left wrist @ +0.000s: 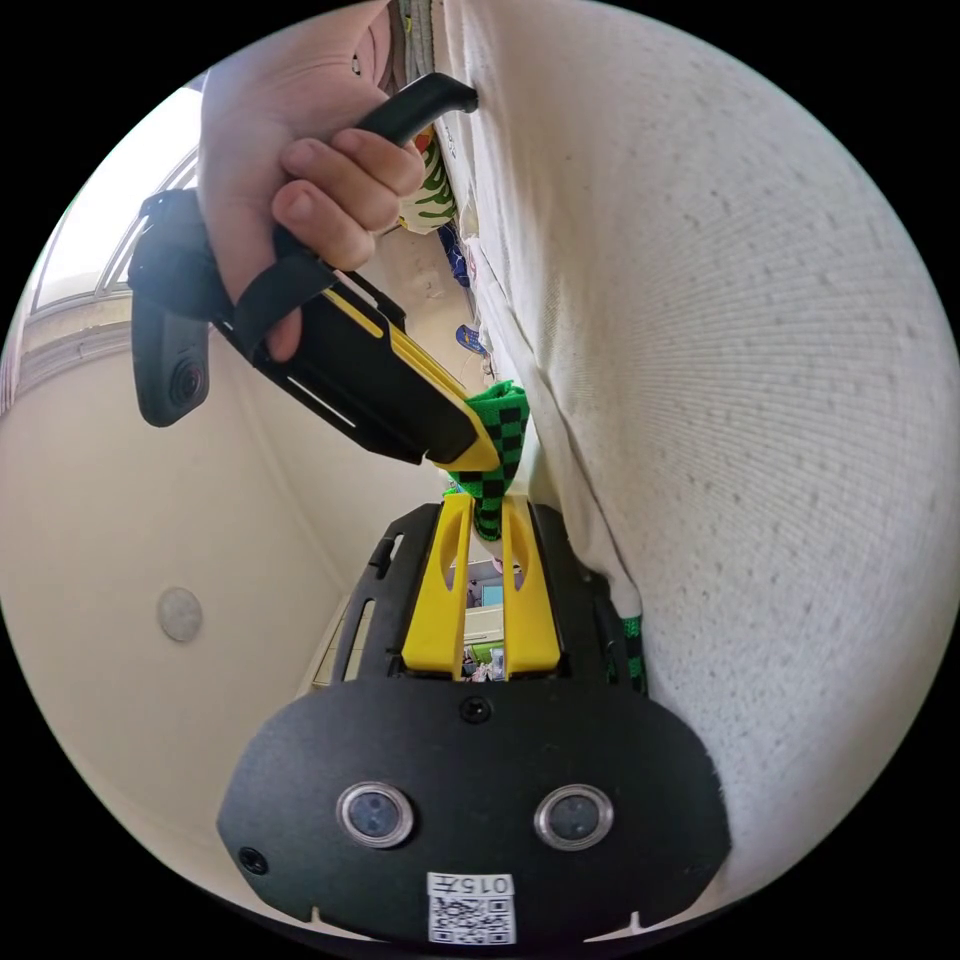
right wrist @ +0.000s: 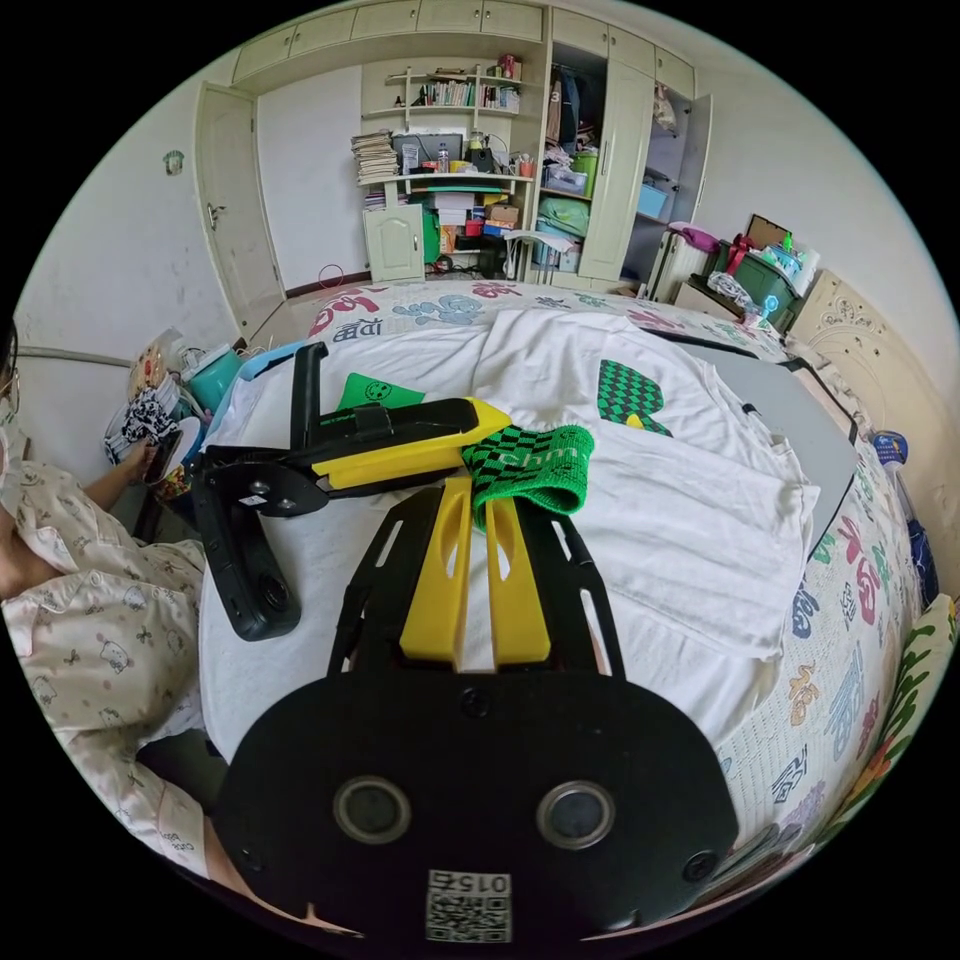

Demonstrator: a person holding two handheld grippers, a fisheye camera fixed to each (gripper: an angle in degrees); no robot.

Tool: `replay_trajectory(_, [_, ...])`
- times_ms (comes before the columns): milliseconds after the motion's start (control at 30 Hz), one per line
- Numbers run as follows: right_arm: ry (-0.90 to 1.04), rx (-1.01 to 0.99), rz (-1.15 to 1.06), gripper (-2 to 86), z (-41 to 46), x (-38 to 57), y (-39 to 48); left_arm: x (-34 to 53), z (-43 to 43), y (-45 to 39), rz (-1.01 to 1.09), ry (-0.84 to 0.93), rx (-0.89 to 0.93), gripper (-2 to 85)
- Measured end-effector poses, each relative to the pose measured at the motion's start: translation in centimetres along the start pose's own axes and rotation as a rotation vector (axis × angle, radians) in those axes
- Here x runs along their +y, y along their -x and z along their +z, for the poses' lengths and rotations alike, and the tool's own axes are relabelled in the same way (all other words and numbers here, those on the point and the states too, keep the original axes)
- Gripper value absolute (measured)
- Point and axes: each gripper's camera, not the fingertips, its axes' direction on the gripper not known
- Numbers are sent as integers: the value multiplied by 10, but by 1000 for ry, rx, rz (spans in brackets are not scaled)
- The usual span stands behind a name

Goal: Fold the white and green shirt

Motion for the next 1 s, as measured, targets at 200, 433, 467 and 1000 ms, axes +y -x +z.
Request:
replay_trajectory(200, [-2,-13,7,-3,1,-2,2,-13,-3,7,0,0,0,26])
replay_trajectory(433, [-4,-9,7,-2,4,-8,6,-34,-9,20,-1,0,0,28])
replay_trajectory(467, [-5,-11,7,-2,4,-10,7,-38,-10,23,-1,0,0,29])
replay_trajectory(1000, [21,43,72,3,16,-40,13,-105,-23,77,39,-30,25,32])
